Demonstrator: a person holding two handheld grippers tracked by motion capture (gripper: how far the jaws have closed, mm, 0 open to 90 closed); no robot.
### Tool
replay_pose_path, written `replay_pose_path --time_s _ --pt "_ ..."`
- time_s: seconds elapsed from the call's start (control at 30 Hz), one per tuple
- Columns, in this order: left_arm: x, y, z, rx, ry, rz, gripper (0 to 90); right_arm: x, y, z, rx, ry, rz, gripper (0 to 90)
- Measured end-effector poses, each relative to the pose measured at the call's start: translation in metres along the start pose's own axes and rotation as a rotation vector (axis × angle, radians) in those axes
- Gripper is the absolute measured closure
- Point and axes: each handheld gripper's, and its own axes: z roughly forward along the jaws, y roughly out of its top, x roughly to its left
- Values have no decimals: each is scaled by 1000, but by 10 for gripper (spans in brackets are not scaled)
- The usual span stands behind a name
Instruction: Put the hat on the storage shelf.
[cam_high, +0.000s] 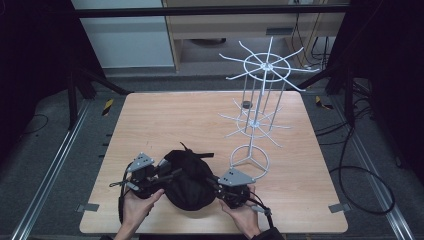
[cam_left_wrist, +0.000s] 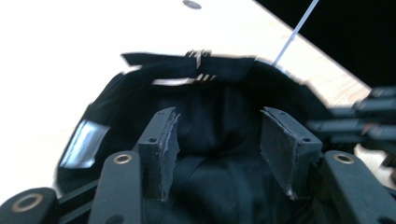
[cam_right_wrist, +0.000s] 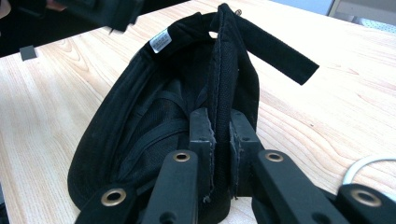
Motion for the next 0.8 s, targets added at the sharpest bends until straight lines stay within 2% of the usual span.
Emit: replay_pose_path --time_s 0.23,0.3,0.37,0.6,0.8 --pt "-19 16 21 -30 -17 6 389 2 0 1 5 10 -9 824" --pt "-22 17 25 -28 -15 6 382 2 0 2 4 10 -10 824" --pt "-26 19 34 -10 5 1 368 3 0 2 3 12 -18 824" --pt "-28 17 46 17 30 -12 350 7 0 3 2 29 -44 826" --pt "-27 13 52 48 46 -35 406 11 0 5 3 60 -72 826"
